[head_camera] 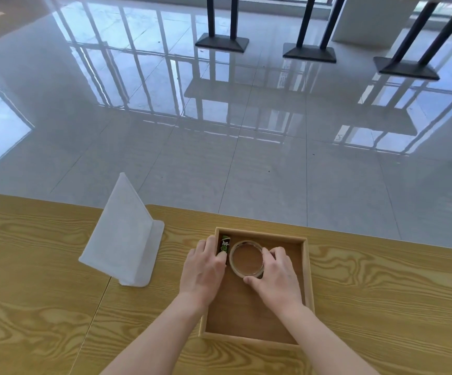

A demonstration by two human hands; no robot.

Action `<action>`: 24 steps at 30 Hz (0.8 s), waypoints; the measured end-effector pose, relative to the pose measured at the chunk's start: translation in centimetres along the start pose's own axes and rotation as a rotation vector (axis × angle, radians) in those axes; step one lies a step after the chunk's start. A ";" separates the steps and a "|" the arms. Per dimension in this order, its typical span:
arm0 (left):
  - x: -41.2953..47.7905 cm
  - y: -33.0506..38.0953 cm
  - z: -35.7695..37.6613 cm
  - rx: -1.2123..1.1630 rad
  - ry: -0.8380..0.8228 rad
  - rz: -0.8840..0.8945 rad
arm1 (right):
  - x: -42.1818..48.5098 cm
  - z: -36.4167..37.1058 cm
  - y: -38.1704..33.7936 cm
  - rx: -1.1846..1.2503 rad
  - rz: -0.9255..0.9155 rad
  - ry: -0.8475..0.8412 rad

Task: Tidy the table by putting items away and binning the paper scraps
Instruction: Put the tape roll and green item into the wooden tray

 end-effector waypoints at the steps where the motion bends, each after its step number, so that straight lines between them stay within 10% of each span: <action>1: 0.1 0.0 0.0 -0.002 0.003 -0.006 | 0.1 0.1 0.0 -0.010 0.003 0.016; 24: -7.8 1.7 1.9 -0.546 0.124 -0.337 | -3.3 -4.5 6.1 0.097 0.066 0.132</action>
Point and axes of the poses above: each hand's wrist, its own x-axis towards the middle knuckle, its own z-axis out of the palm, y = z × x, the point moved 1 cm from there along x, towards the middle knuckle, and after that the axes turned 13 degrees about z, right-handed, at the moved point
